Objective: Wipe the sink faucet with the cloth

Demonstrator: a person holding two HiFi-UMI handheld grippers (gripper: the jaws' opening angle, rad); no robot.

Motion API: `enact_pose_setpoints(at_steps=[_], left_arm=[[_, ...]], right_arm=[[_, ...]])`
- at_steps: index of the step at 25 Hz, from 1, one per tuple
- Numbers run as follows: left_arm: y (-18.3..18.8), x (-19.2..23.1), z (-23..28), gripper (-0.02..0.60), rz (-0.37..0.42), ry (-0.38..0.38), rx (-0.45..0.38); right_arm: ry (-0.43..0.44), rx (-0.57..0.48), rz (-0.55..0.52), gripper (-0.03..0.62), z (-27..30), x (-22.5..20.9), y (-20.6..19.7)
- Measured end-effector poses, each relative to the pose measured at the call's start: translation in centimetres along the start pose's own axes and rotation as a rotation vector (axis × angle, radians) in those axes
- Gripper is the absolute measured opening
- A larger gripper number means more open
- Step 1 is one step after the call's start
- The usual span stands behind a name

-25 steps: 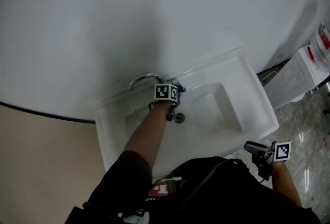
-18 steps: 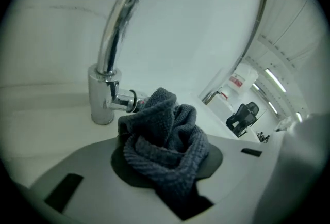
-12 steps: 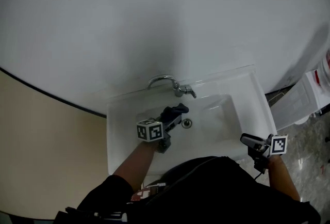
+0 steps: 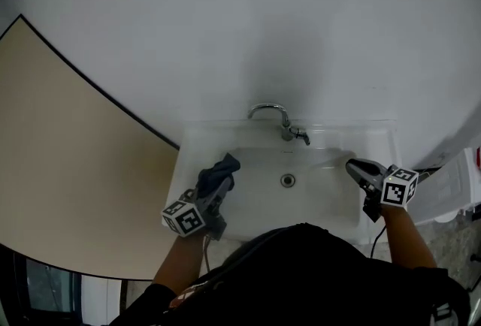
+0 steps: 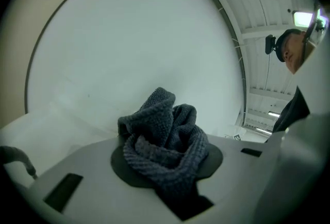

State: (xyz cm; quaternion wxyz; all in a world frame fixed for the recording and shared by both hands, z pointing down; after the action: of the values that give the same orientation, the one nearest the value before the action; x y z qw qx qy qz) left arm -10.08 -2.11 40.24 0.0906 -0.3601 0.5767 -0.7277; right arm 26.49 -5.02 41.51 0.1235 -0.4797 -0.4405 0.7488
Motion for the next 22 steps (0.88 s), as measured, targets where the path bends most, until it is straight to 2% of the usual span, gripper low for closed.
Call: enact_pose_setpoints(at_steps=[4,8,13,19,22], left_arm=[[-0.2,1.0,-3.6,0.112,0.056,-0.037,-0.028],[0.5,2.1,-4.4,0.112,0.064,-0.107,-0.052],[2.2,2.9,-4.9,0.112,0.071,-0.153,-0.038],[2.4,3.5,-5.0,0.112,0.068,-0.193,-0.016],[1.9,3.7,-5.3,0.112,0.062,-0.200,-0.007]], right_arm=[[-0.045,-0.138,-0.057,0.002,2.0,2.7,0.6],[-0.115,-0.250,0.005,0.002,2.4,3.9,0.4],[-0.131,-0.280,0.132,0.001,2.3,5.1,-1.0],[-0.248,-0.247,0.081,0.000,1.3,5.3,-3.1],[-0.277,-0.215,0.046,0.000,1.1,5.6,-4.1]])
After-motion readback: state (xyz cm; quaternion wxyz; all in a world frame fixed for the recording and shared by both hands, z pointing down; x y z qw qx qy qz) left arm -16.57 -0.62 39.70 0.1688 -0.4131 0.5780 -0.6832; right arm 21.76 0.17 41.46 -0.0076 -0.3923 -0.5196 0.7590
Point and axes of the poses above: the fingertips, and each gripper's own axes: z forward along the fingers, x to its left, y out of its top, the point moved 2 cm from there along -z, backward along the fingers, and after that the axes turned 7 degrees about z, right-handed, at the moved point
